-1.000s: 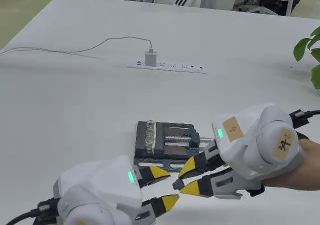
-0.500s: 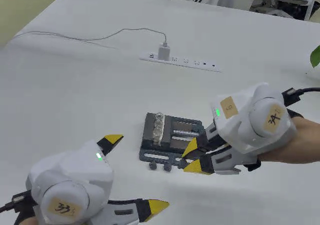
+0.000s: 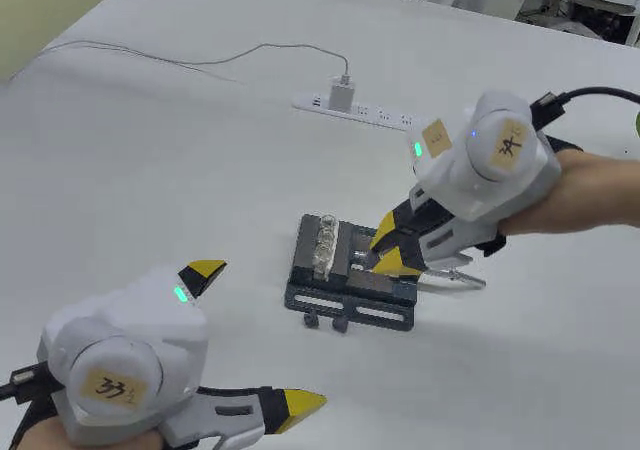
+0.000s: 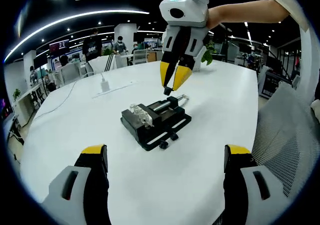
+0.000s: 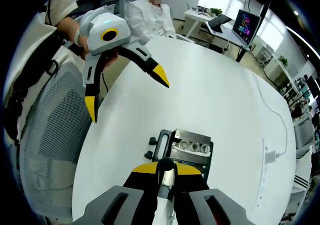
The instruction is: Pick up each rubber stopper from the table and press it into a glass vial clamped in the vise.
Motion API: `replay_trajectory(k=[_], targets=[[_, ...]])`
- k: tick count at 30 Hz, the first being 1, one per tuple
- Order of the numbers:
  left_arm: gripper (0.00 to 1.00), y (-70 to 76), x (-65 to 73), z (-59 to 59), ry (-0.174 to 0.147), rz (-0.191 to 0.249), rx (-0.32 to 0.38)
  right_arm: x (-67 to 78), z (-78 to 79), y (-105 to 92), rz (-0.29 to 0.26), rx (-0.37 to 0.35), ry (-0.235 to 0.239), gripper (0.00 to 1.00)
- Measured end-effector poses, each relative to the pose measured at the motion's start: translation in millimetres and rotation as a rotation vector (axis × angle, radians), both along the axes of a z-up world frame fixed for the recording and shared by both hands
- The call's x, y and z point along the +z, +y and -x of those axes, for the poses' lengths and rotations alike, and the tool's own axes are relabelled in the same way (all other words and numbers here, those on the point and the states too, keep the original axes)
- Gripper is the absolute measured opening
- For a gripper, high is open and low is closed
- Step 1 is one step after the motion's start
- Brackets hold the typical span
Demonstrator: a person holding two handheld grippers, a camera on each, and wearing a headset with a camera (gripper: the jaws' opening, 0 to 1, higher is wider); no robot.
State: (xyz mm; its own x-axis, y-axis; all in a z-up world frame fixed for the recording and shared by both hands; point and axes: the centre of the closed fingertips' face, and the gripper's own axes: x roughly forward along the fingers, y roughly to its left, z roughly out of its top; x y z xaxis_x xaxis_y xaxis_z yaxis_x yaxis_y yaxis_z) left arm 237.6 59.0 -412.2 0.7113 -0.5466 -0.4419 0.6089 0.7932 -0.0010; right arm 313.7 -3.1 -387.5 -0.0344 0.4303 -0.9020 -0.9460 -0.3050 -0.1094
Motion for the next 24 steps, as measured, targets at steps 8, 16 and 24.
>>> replay_trajectory(k=[8, 16, 24], targets=[[0.94, 1.9, 1.3, -1.1, -0.006, 0.006, 0.002, 2.1, -21.1, 9.6, 0.057, 0.040, -0.020, 0.07], [0.93, -3.5, 2.0, 1.5, -0.006, 0.009, -0.017, 0.3, -38.2, 22.8, 0.109, 0.080, -0.026, 0.07], [0.93, -3.9, -1.4, 2.3, 0.005, 0.005, -0.027, -9.2, -56.1, 33.0, 0.186, 0.118, -0.018, 0.07]])
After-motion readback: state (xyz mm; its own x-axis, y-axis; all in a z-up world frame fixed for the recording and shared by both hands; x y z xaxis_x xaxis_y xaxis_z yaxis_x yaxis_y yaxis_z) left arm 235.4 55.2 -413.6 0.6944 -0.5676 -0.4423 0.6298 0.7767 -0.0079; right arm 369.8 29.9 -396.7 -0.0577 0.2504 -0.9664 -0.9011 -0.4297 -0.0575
